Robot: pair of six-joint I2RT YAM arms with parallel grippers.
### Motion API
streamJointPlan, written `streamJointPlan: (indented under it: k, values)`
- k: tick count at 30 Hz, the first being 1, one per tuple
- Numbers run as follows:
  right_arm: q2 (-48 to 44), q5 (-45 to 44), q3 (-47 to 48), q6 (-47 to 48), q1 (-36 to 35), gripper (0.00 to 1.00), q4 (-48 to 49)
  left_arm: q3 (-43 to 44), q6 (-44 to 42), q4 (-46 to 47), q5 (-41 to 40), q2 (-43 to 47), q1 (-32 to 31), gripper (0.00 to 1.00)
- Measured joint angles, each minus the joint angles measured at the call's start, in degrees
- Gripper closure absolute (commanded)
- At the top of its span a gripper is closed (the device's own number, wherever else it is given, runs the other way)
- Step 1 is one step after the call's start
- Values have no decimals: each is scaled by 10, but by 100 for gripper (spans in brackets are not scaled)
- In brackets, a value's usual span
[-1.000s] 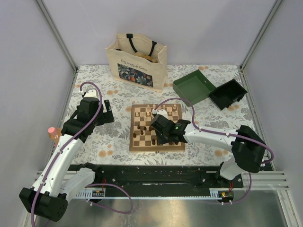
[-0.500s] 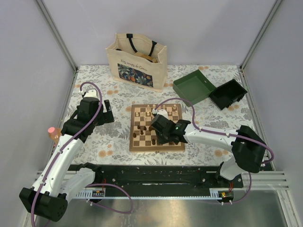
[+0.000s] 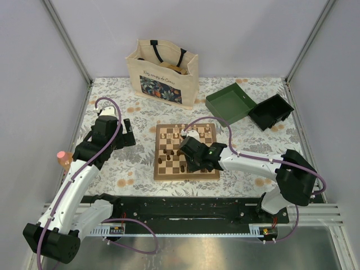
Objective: Set up the chess pieces on the board
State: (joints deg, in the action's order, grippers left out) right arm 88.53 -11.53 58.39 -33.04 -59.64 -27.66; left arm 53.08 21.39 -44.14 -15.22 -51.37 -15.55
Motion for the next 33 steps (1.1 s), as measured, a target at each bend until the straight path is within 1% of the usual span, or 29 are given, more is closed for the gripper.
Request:
streamJointPlan:
  k: [6, 12, 15, 21, 27, 31, 33]
  values:
    - [0, 0, 0, 12, 0, 79, 0, 0, 0, 0, 0, 0, 0, 1]
    - [0, 0, 0, 18, 0, 75, 0, 0, 0, 0, 0, 0, 0, 1]
    - [0, 0, 0, 18, 0, 68, 0, 0, 0, 0, 0, 0, 0, 1]
    - [0, 0, -1, 20, 0, 58, -6, 0, 0, 0, 0, 0, 0, 1]
    - [-1, -15, 0, 23, 0, 52, -19, 0, 0, 0, 0, 0, 0, 1]
    - [-17, -33, 2, 30, 0, 50, -25, 0, 0, 0, 0, 0, 0, 1]
    - [-33, -47, 5, 35, 0, 45, -29, 0, 0, 0, 1, 0, 0, 1]
